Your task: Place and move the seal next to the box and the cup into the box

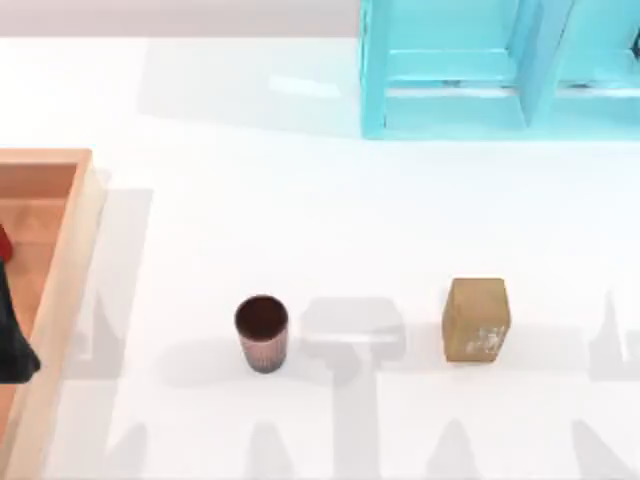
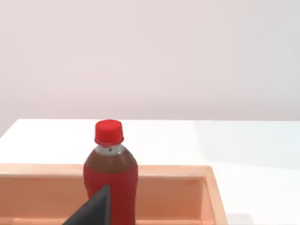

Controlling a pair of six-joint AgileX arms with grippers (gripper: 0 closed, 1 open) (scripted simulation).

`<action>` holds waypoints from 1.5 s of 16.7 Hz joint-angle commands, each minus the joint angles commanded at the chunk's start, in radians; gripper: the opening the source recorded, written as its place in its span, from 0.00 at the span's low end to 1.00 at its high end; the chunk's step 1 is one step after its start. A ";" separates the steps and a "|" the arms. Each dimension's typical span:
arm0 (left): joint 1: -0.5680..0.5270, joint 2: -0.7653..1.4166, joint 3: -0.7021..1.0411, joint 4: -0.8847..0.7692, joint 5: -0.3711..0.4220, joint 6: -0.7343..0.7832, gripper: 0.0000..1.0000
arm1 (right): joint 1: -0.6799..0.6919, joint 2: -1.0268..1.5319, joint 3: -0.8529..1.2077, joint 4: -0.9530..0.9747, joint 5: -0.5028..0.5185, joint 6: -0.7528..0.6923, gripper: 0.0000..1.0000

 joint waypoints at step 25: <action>-0.665 1.727 1.750 -1.052 -0.037 -0.691 1.00 | 0.000 0.000 0.000 0.000 0.000 0.000 1.00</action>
